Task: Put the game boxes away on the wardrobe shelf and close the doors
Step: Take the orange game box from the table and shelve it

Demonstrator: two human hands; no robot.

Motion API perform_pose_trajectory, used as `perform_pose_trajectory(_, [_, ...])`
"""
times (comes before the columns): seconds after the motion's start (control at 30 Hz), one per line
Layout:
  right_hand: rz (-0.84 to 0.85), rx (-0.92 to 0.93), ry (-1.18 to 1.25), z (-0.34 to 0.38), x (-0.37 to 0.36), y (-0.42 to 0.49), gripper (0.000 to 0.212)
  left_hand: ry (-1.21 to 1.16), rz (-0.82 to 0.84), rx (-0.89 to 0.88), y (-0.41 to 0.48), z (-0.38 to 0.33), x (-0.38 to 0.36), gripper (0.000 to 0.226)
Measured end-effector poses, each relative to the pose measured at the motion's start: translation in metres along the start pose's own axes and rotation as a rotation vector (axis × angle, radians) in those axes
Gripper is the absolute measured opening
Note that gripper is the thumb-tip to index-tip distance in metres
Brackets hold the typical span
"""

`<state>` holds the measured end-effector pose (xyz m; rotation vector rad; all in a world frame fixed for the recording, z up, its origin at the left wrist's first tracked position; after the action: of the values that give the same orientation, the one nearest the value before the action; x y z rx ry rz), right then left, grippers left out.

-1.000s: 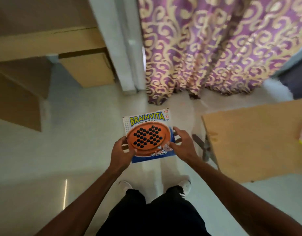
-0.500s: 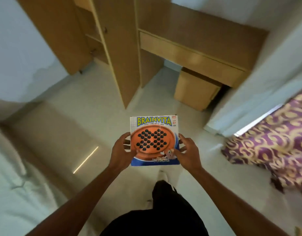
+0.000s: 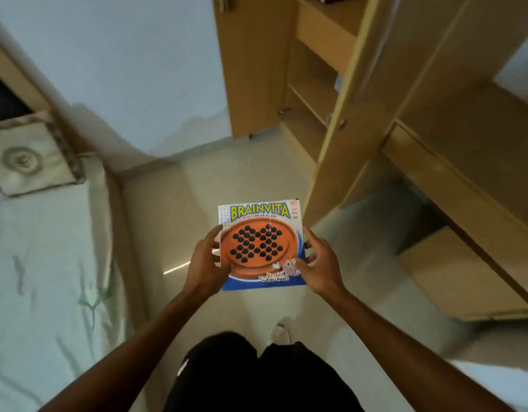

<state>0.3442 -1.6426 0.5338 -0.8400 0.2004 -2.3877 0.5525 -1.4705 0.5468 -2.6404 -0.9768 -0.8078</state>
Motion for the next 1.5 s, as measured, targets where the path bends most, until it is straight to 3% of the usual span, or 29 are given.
perform_pose_trajectory(0.3, [0.132, 0.165, -0.109, 0.13, -0.067, 0.186, 0.07, 0.026, -0.188, 0.015, 0.166, 0.043, 0.072, 0.062])
perform_pose_trajectory(0.67, [-0.019, 0.06, -0.01, 0.246, -0.103, 0.405, 0.064, 0.053, -0.021, -0.077, 0.456, 0.052, 0.133, 0.061])
perform_pose_trajectory(1.03, [-0.303, -0.121, 0.119, 0.283, -0.004, 0.608, 0.063, 0.08, 0.262, -0.221, 0.74, -0.025, 0.042, 0.07])
perform_pose_trajectory(1.5, [-0.604, -0.077, 0.11, 0.337, 0.202, 0.836, 0.062, -0.115, 0.418, -0.407, 1.042, -0.189, -0.106, 0.067])
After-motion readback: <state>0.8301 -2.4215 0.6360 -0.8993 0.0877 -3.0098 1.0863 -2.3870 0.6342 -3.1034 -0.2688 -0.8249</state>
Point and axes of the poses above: each hand's wrist, its own y-axis towards the middle knuckle, its own x-axis out of the back of the hand, z = x × y, the point moved 8 cm from there along y, towards the middle knuckle, and after that the axes turned 10 degrees about -x, right-handed, at the moved point
